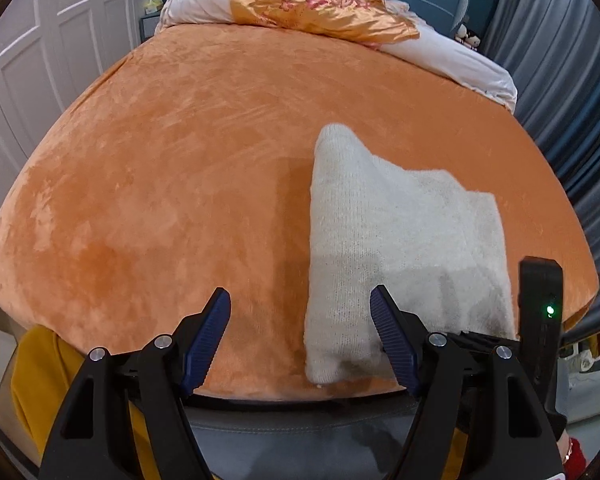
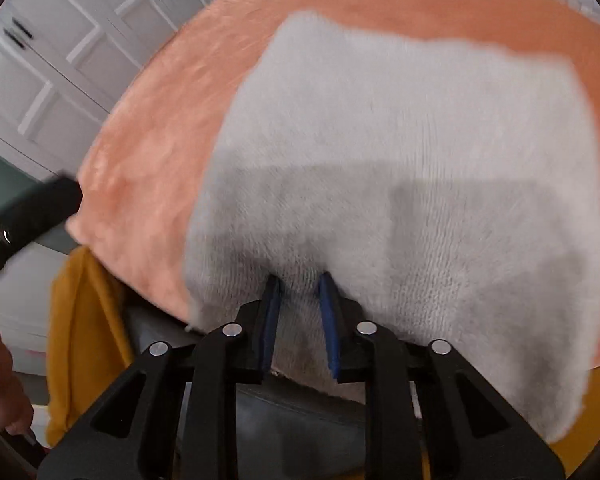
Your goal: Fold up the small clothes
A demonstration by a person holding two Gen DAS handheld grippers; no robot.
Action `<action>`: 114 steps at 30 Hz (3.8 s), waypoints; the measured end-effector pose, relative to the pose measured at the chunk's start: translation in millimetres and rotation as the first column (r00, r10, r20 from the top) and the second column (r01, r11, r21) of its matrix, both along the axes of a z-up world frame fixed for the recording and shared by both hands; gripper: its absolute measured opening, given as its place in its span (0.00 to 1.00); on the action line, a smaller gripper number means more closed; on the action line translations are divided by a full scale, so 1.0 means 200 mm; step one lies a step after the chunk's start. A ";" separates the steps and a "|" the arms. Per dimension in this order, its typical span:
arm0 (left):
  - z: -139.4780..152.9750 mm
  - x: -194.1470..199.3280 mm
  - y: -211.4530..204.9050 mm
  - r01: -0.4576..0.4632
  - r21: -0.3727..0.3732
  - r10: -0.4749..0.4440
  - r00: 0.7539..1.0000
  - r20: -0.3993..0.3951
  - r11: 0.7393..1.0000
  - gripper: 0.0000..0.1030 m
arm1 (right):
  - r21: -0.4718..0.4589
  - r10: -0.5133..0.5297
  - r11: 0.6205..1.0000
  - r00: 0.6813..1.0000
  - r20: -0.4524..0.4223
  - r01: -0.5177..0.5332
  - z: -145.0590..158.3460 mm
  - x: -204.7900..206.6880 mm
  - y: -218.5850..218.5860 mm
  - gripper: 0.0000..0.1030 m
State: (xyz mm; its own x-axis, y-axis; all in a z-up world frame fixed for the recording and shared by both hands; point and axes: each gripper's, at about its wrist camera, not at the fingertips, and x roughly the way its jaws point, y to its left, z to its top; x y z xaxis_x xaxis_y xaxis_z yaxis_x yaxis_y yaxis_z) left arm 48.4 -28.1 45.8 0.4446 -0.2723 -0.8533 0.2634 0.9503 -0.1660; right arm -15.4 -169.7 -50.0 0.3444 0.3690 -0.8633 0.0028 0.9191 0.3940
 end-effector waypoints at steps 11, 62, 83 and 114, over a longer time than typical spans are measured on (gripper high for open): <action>-0.03 0.01 -0.19 0.073 0.029 -0.073 0.997 0.004 0.997 0.68 | 0.040 -0.221 0.975 0.969 0.115 0.218 0.40 -0.08 -0.49 0.27; -0.26 0.15 -0.47 0.094 0.123 -0.087 0.994 -0.058 0.988 0.71 | -0.020 -0.332 0.941 0.933 0.140 0.338 0.35 -0.29 -0.62 0.14; -0.27 0.11 -0.46 0.075 0.085 -0.067 0.994 -0.086 0.994 0.74 | -0.026 -0.349 0.937 0.937 -0.006 0.349 0.11 -0.05 -0.65 0.14; -0.44 0.29 -0.46 -0.003 -0.011 0.000 0.975 -0.224 1.000 0.95 | 0.082 -0.418 0.902 0.905 -0.075 0.424 -0.12 -0.01 -0.80 0.78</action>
